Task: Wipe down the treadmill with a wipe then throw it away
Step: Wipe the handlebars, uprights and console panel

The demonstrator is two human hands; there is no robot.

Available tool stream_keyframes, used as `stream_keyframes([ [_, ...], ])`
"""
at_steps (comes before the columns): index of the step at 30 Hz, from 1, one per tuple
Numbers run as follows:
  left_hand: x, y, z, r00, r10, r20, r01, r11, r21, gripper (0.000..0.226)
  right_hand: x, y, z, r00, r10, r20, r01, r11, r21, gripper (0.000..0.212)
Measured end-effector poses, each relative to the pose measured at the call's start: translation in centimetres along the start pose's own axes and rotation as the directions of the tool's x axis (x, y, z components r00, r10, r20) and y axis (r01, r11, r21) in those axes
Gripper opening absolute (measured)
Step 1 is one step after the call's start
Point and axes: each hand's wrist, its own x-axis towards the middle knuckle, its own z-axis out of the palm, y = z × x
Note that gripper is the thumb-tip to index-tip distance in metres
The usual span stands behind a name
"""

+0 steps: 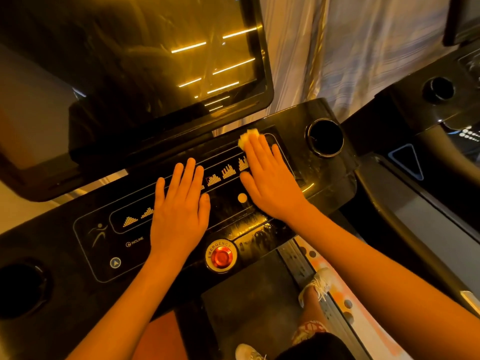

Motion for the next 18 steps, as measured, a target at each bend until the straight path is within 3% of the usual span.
stream_keyframes([
  [4, 0.0, 0.0, 0.1, 1.0, -0.001, -0.003, 0.001, 1.0, 0.008, 0.058, -4.8, 1.3, 0.8, 0.996, -0.067, 0.055, 0.069, 0.997, -0.035, 0.068],
  [12, 0.0, 0.0, 0.1, 1.0, 0.001, 0.004, -0.001, 1.0, 0.01, 0.058, 2.0, 0.5, -0.1, 1.0, 0.015, -0.016, -0.016, 0.999, -0.049, 0.067],
  [18, 0.0, 0.0, 0.1, 1.0, -0.006, 0.003, 0.006, 1.0, 0.004, 0.057, -7.1, 1.3, 1.4, 0.999, 0.03, 0.025, -0.029, 0.999, -0.027, 0.067],
])
